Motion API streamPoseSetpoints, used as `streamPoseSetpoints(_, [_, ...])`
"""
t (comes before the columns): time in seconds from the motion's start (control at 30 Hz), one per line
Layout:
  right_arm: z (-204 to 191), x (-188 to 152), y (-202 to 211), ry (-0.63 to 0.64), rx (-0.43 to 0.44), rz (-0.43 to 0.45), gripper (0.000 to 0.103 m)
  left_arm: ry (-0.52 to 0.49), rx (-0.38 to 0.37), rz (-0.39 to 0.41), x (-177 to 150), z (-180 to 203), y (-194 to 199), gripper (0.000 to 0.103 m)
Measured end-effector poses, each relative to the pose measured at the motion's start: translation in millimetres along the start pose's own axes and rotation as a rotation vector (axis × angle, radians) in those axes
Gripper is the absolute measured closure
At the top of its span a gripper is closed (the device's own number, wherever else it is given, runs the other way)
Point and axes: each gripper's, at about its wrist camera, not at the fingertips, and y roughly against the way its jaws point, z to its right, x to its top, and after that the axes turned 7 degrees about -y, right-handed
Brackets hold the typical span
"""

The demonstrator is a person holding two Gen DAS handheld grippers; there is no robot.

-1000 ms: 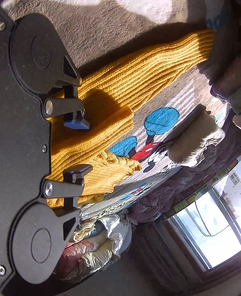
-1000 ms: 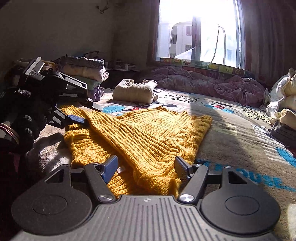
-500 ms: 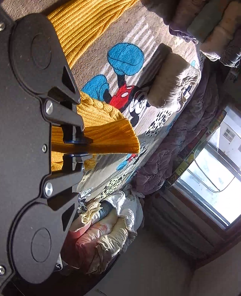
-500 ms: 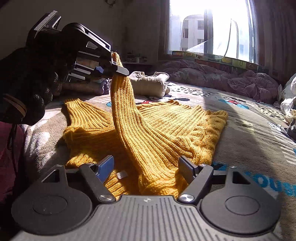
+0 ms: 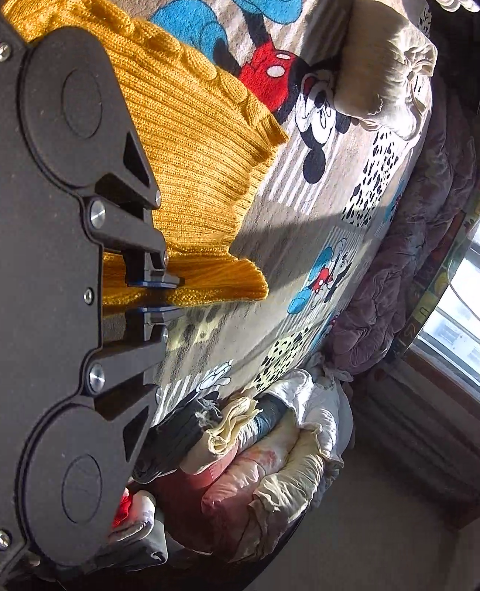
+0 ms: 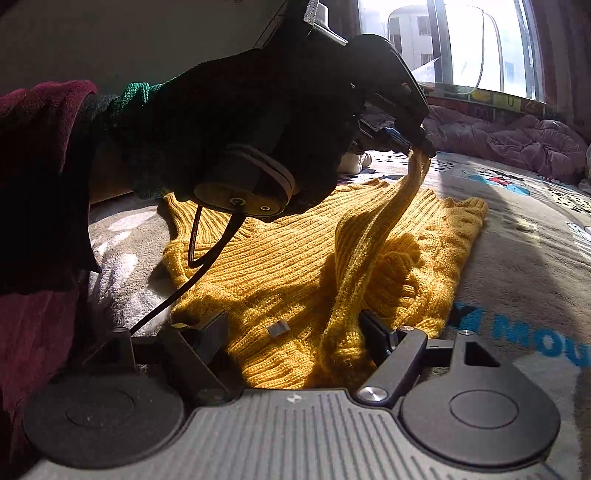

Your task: Fold clothes

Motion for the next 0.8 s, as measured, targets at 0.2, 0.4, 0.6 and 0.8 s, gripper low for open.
streamPoseSetpoints(0.2, [11,3,11,-0.114,0.035,0.000,0.027,-0.025,0.040,-0.037,-1,11,-26,0.097])
streamPoseSetpoints(0.4, [15,4,21,-0.146,0.036,-0.017,0.027,-0.109,0.109,-0.076,-7,23,-48,0.097])
streamPoseSetpoints(0.6, [22,-2,32,-0.194,0.055,-0.020,0.027,-0.186,0.120,-0.193,-15,24,-82,0.093])
streamPoseSetpoints(0.8, [16,-4,32,-0.168,0.037,-0.021,0.027,-0.214,0.058,-0.181,-6,30,-63,0.073])
